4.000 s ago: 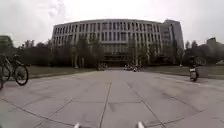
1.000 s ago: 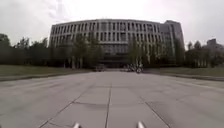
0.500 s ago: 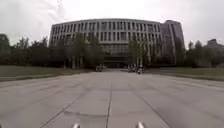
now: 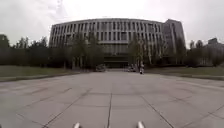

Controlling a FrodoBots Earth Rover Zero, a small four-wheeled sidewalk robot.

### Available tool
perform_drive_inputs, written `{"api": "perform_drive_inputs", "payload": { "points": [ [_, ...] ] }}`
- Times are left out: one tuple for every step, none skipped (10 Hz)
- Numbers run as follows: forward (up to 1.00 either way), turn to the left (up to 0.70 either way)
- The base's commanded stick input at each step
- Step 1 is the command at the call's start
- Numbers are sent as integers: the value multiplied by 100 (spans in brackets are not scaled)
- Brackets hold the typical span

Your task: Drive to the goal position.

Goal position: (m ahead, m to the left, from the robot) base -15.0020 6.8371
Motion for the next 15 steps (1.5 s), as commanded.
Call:
{"api": "perform_drive_inputs", "payload": {
  "points": [
    [85, 0],
    [85, 0],
    [85, 0],
    [85, 0],
    [85, 0],
    [85, 0],
    [85, 0],
    [85, 0],
    [85, 0],
    [85, 0],
    [85, 0],
    [85, 0],
    [85, 0],
    [85, 0],
    [85, 0]
  ]
}}
